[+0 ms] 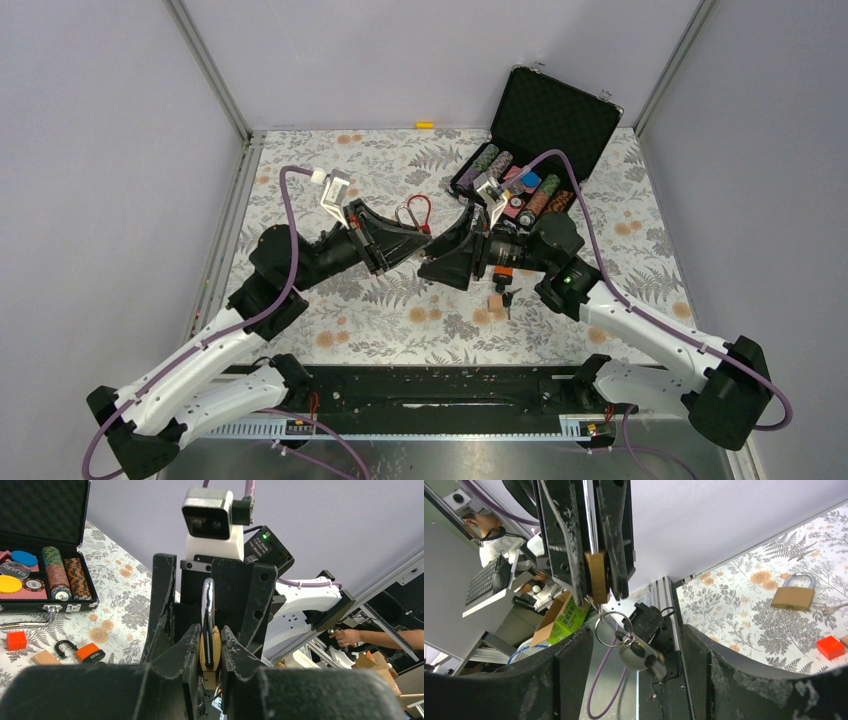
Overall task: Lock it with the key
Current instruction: Remove the key from the lock, then place the lock at the center of the board, then place the key at the center of the board, then pick up the lock from the center of the board.
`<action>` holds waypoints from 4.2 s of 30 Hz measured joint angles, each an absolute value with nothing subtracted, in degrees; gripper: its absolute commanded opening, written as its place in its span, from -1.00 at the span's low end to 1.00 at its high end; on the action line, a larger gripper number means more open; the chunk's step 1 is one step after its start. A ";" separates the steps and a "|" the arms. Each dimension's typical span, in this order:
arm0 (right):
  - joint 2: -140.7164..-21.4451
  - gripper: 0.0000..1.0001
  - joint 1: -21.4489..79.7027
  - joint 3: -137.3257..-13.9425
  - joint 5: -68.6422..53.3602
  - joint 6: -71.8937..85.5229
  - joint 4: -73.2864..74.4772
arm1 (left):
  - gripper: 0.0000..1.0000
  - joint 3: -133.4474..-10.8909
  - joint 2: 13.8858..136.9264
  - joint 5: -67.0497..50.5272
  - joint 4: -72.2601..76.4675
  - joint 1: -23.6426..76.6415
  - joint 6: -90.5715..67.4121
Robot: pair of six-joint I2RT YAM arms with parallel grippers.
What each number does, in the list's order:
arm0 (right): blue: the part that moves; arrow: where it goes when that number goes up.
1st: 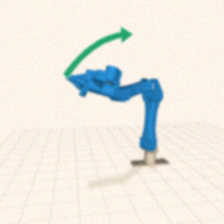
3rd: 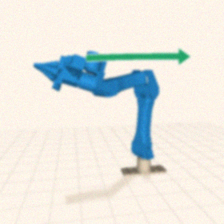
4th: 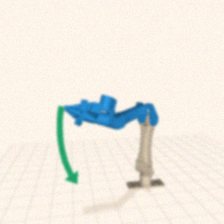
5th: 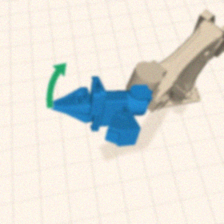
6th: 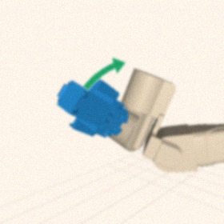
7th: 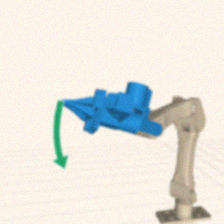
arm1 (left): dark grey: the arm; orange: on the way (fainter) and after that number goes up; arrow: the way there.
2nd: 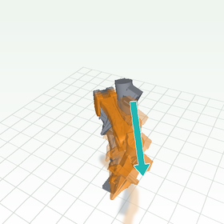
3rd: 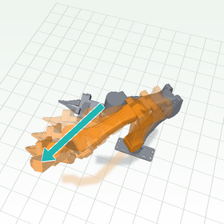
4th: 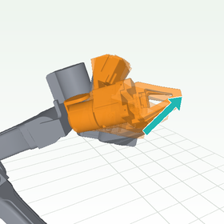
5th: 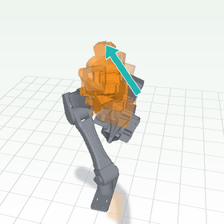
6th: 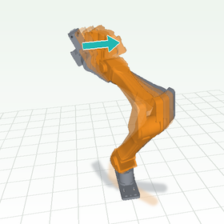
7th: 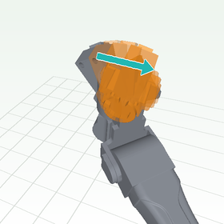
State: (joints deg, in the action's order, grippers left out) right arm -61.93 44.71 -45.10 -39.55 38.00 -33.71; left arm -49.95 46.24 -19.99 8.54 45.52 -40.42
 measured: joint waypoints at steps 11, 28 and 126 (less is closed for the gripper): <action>-64.58 -0.68 44.75 -46.41 -39.97 41.52 -39.05 | -1.00 -50.39 46.52 -20.43 7.01 45.23 -38.70; -66.02 -1.00 44.77 -47.16 -48.29 44.21 -41.21 | -1.00 -50.41 44.97 -23.44 3.73 44.73 -37.71; -101.62 0.16 36.67 -60.73 24.84 39.77 28.03 | 0.98 -39.29 51.33 4.75 -27.49 34.28 -39.11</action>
State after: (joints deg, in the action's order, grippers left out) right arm -101.62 36.67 -60.73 24.84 39.77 28.03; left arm -39.29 51.33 4.75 -27.49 34.28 -39.11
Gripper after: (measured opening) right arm 0.669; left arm 0.989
